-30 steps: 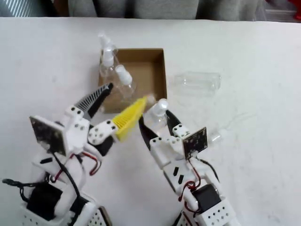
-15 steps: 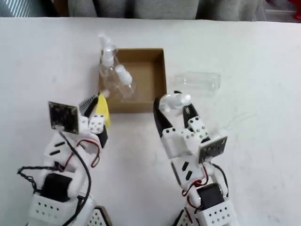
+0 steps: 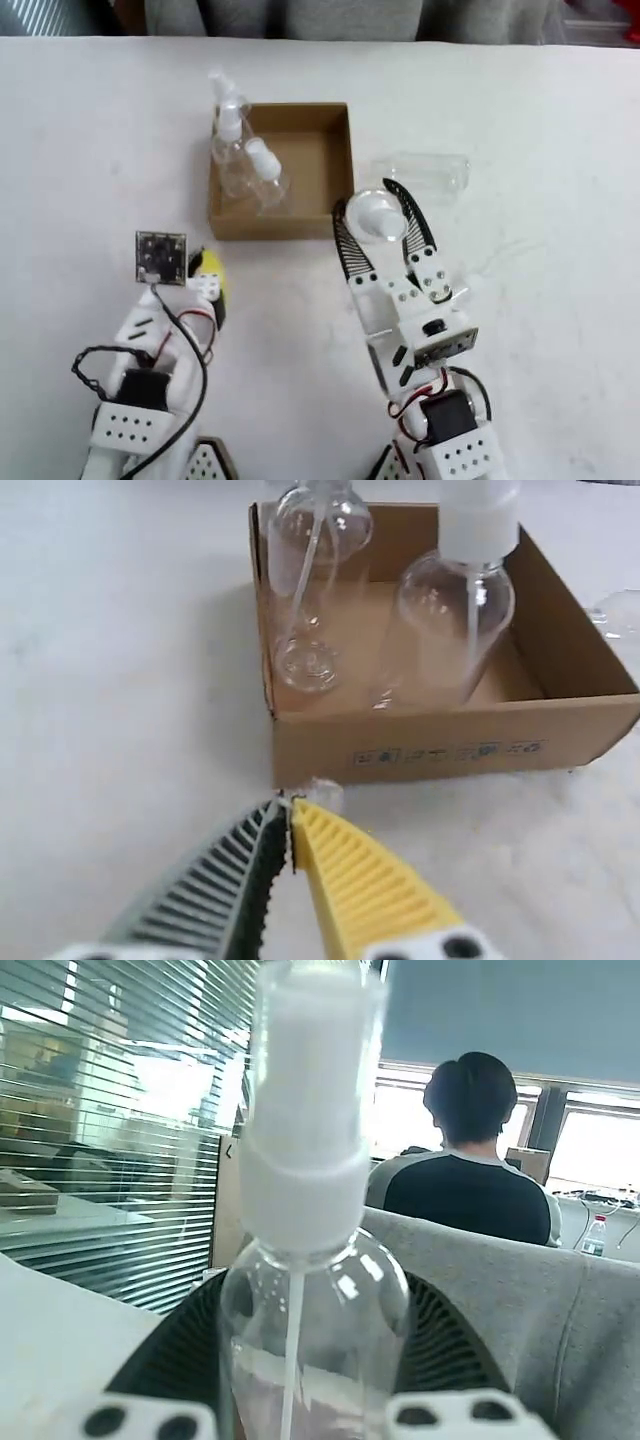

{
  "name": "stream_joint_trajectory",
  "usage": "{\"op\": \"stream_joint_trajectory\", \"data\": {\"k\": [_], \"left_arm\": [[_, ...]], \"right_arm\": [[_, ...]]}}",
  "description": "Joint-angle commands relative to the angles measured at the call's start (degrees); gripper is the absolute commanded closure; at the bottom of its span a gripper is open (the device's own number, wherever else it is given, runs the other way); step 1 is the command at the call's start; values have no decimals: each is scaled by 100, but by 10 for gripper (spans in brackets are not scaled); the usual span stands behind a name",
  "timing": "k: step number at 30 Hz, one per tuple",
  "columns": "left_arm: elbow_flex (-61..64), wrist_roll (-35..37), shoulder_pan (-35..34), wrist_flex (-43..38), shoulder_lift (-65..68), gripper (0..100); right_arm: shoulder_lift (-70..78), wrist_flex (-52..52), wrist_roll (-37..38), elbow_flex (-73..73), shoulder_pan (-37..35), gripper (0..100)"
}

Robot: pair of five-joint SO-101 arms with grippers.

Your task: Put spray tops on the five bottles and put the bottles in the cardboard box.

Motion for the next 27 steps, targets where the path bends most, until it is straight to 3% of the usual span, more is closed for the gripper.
{"op": "stream_joint_trajectory", "data": {"k": [1, 7, 27], "left_arm": [[-18, 18, -330, -255, -13, 977], [-18, 18, -462, -255, -13, 977], [-18, 18, -418, 18, 4, 977]], "right_arm": [[110, -145, 62, -519, 22, 984], [1543, -286, 53, -1380, 13, 984], [7996, -3899, 44, -3446, -4, 984]]}}
